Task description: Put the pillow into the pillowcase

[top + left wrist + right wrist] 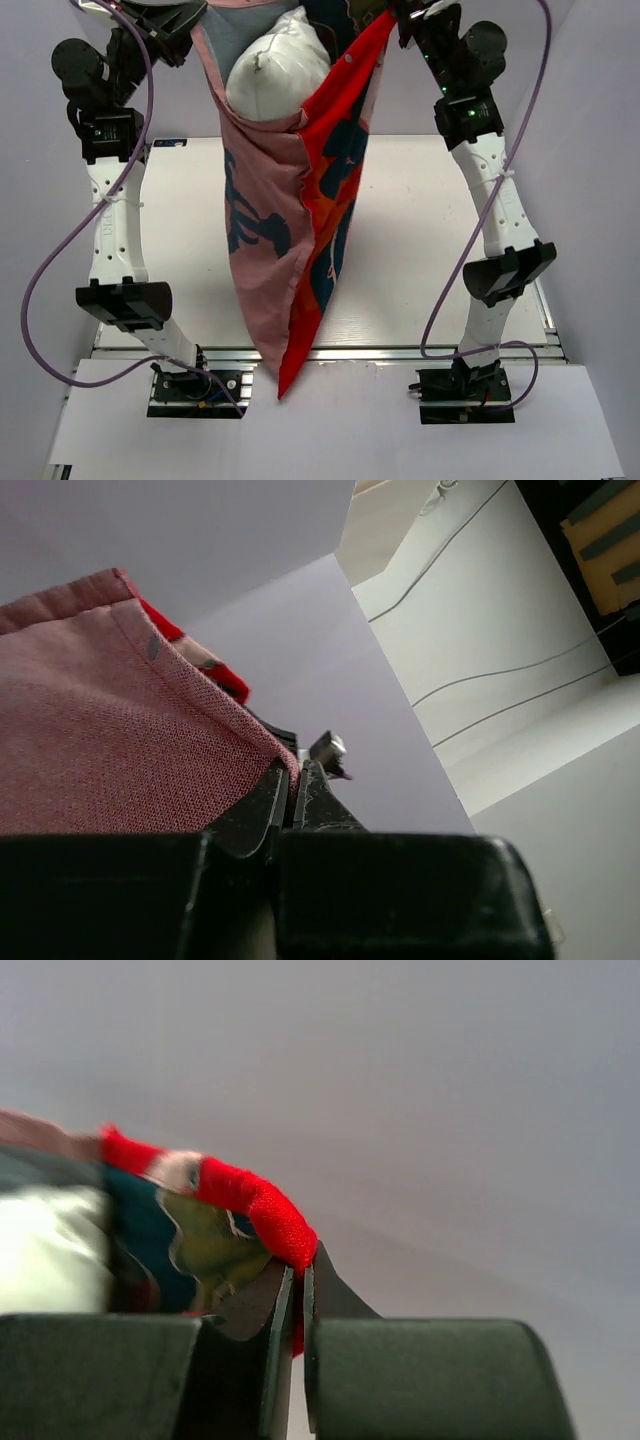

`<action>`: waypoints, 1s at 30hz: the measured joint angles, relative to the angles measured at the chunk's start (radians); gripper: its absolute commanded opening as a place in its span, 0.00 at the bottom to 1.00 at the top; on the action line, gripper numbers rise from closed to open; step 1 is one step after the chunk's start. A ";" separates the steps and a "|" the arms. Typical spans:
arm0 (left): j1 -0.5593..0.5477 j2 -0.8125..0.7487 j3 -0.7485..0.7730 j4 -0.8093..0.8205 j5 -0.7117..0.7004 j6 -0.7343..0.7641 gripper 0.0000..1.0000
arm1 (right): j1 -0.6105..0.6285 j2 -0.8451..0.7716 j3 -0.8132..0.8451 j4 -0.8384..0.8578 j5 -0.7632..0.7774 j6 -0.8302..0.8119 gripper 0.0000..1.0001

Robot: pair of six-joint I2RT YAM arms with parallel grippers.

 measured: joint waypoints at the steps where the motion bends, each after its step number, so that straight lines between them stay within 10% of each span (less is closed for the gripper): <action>1: 0.000 0.011 0.018 0.002 0.004 0.001 0.00 | 0.001 -0.013 0.000 0.010 -0.004 0.012 0.00; 15: -0.002 -0.005 -0.002 0.045 0.040 0.053 0.00 | 0.027 -0.137 0.045 0.163 -0.022 0.128 0.00; 19: 0.001 -0.190 -0.343 0.001 0.032 0.166 0.00 | 0.057 -0.198 -0.113 0.105 -0.106 0.209 0.00; 24: 0.034 -0.385 -0.647 -0.227 0.021 0.360 0.03 | 0.132 -0.216 -0.368 0.014 -0.259 0.300 0.00; 30: 0.074 -0.307 -0.378 -0.628 -0.021 0.644 0.09 | 0.164 -0.161 -0.432 -0.072 -0.359 0.435 0.00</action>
